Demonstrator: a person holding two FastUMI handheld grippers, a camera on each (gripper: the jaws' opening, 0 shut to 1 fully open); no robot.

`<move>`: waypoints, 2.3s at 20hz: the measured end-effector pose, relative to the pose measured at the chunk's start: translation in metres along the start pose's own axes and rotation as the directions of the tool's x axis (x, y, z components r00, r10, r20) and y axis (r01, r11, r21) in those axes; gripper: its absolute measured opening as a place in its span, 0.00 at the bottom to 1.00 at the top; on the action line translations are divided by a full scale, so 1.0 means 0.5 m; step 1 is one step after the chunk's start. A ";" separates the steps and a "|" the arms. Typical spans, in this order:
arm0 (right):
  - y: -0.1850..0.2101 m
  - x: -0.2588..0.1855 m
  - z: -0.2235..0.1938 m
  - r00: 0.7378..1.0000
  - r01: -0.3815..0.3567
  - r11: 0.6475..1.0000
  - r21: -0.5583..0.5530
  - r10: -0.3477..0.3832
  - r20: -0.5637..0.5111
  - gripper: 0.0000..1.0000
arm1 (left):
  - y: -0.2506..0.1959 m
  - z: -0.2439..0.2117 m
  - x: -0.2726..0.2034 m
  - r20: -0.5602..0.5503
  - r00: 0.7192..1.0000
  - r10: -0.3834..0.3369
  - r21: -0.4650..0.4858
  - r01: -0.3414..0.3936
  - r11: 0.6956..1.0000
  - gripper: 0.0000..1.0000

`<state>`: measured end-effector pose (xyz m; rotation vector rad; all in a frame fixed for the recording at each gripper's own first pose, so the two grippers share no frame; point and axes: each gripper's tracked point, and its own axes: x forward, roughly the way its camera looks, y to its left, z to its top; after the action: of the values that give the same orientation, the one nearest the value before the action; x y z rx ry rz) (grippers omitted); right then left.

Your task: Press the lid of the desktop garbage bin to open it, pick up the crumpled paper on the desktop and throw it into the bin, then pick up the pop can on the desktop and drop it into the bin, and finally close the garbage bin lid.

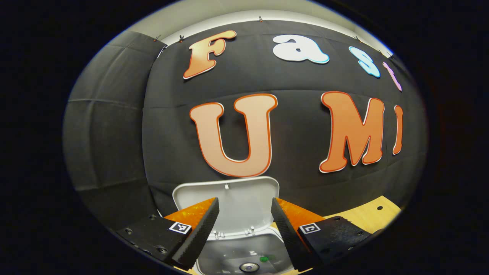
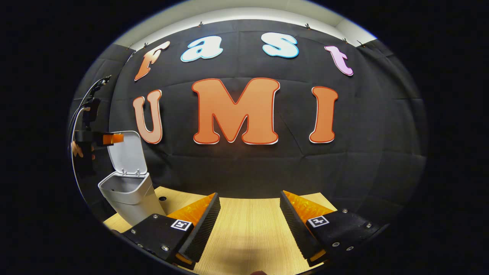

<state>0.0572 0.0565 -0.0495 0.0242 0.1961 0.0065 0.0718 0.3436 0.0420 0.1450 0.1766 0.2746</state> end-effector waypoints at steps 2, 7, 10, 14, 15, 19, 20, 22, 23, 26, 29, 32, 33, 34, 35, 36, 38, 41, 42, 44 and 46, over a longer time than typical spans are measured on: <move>0.014 0.004 0.003 1.000 -0.005 1.000 -0.012 0.005 -0.001 0.94 | 0.002 0.042 0.018 0.024 1.000 -0.009 -0.003 0.009 1.000 0.86; 0.055 0.011 0.036 0.999 -0.027 1.000 -0.013 0.027 0.018 0.94 | 0.020 0.084 0.099 0.006 0.999 -0.039 -0.045 0.039 0.998 0.88; 0.069 0.014 0.048 0.999 -0.032 0.999 -0.006 0.032 0.027 0.94 | 0.066 0.061 0.155 -0.053 0.999 -0.006 -0.071 0.002 0.997 0.86; 0.074 0.010 0.044 0.999 -0.028 0.999 -0.022 0.028 0.023 0.94 | 0.059 0.012 0.177 -0.174 0.984 -0.048 -0.085 0.034 0.996 0.89; 0.076 0.008 0.043 0.999 -0.030 0.999 -0.021 0.030 0.020 0.94 | 0.060 0.019 0.176 -0.168 0.984 -0.052 -0.088 0.038 0.995 0.89; 0.078 -0.003 0.042 0.999 -0.037 0.999 -0.013 0.037 0.027 0.94 | 0.045 -0.004 0.139 -0.240 0.965 -0.105 -0.130 0.075 0.989 0.89; 0.076 -0.005 0.041 0.999 -0.036 0.999 -0.015 0.037 0.030 0.94 | 0.037 -0.015 0.118 -0.263 0.956 -0.128 -0.158 0.088 0.983 0.88; 0.075 -0.010 0.038 0.999 -0.043 0.999 -0.018 0.044 0.029 0.94 | 0.014 -0.052 0.071 -0.319 0.930 -0.183 -0.199 0.123 0.972 0.89; 0.074 -0.010 0.036 0.999 -0.046 0.999 -0.014 0.047 0.025 0.94 | 0.001 -0.073 0.043 -0.353 0.912 -0.208 -0.202 0.143 0.969 0.90; 0.070 -0.011 0.025 0.998 -0.059 0.998 -0.001 0.059 0.007 0.94 | -0.010 -0.120 -0.012 -0.396 0.893 -0.215 -0.161 0.163 0.973 0.92; 0.073 -0.010 0.024 0.997 -0.074 0.997 0.000 0.074 0.007 0.94 | -0.021 -0.172 -0.053 -0.450 0.863 -0.229 -0.177 0.166 0.970 0.92; 0.072 -0.010 0.020 0.996 -0.086 0.996 -0.015 0.086 0.005 0.94 | -0.027 -0.230 -0.090 -0.518 0.825 -0.226 -0.185 0.150 0.971 0.93; 0.071 -0.009 0.017 0.996 -0.091 0.996 -0.018 0.091 0.001 0.94 | -0.029 -0.245 -0.101 -0.537 0.813 -0.224 -0.194 0.139 0.971 0.92; 0.070 -0.009 0.015 0.996 -0.094 0.995 -0.021 0.094 -0.001 0.94 | -0.028 -0.260 -0.118 -0.565 0.793 -0.227 -0.202 0.134 0.970 0.92; 0.066 -0.009 0.014 0.995 -0.095 0.995 -0.023 0.095 0.002 0.94 | -0.033 -0.279 -0.142 -0.601 0.765 -0.233 -0.205 0.135 0.969 0.93; 0.063 -0.008 0.014 0.995 -0.095 0.995 -0.025 0.095 0.004 0.94 | -0.035 -0.294 -0.160 -0.634 0.737 -0.233 -0.193 0.142 0.971 0.92; 0.060 -0.007 0.007 0.995 -0.098 0.995 -0.019 0.098 -0.001 0.94 | -0.037 -0.313 -0.172 -0.656 0.722 -0.221 -0.170 0.145 0.975 0.95; 0.057 -0.005 0.002 0.994 -0.105 0.994 -0.014 0.104 -0.010 0.94 | -0.049 -0.364 -0.198 -0.722 0.659 -0.211 -0.156 0.142 0.978 0.95; 0.053 -0.005 0.000 0.994 -0.106 0.994 -0.016 0.106 -0.010 0.94 | -0.052 -0.358 -0.192 -0.709 0.675 -0.204 -0.138 0.150 0.979 0.95; 0.049 -0.006 -0.001 0.994 -0.107 0.994 -0.023 0.107 -0.010 0.94 | -0.046 -0.357 -0.195 -0.712 0.670 -0.211 -0.129 0.171 0.977 0.95; 0.043 -0.008 -0.005 0.994 -0.112 0.993 -0.025 0.112 -0.012 0.94 | -0.047 -0.354 -0.194 -0.699 0.680 -0.221 -0.133 0.180 0.975 0.95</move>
<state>0.0526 0.0782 -0.0509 0.0100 0.2051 0.1208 -0.0483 0.3149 -0.1194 -0.0461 0.9637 0.0993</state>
